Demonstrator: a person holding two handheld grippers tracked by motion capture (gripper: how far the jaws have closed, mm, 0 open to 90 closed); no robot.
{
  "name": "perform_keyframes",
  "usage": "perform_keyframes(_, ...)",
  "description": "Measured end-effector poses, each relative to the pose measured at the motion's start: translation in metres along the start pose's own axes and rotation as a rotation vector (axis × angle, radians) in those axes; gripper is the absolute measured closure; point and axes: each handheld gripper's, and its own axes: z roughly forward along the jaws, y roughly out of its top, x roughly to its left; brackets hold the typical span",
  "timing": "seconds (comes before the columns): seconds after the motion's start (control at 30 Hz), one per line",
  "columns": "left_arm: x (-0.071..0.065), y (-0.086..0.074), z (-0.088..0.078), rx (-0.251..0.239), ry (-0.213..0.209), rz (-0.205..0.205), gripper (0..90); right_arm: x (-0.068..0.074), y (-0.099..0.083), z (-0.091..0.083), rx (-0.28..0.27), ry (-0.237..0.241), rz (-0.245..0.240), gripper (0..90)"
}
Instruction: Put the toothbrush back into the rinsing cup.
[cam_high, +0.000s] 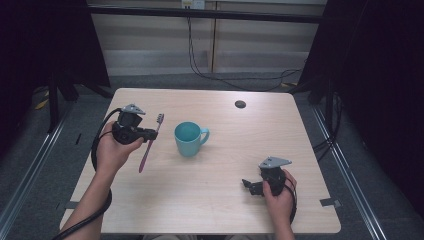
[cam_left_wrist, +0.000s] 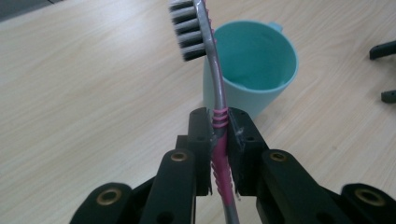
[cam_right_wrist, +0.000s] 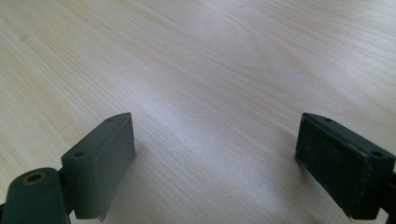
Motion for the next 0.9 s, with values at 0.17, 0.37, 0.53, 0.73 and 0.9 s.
perform_keyframes(0.17,-0.002,0.008,-0.005,-0.023,0.006,0.0,80.8,0.0,0.0,0.0,0.003,0.0,0.003,11.2)
perform_keyframes(0.37,-0.005,0.015,-0.008,-0.057,0.017,0.013,80.8,0.0,0.0,0.0,0.002,-0.001,0.002,11.2)
perform_keyframes(0.53,-0.007,0.021,-0.009,-0.105,0.014,0.018,80.8,0.0,0.0,0.0,0.0,0.0,0.0,11.2)
perform_keyframes(0.73,-0.01,0.025,-0.009,-0.142,0.021,0.008,80.8,0.0,0.0,0.0,0.002,0.0,0.003,11.2)
perform_keyframes(0.9,-0.012,0.031,-0.01,-0.184,0.02,-0.001,80.8,0.0,0.0,0.0,0.002,0.0,0.002,11.2)
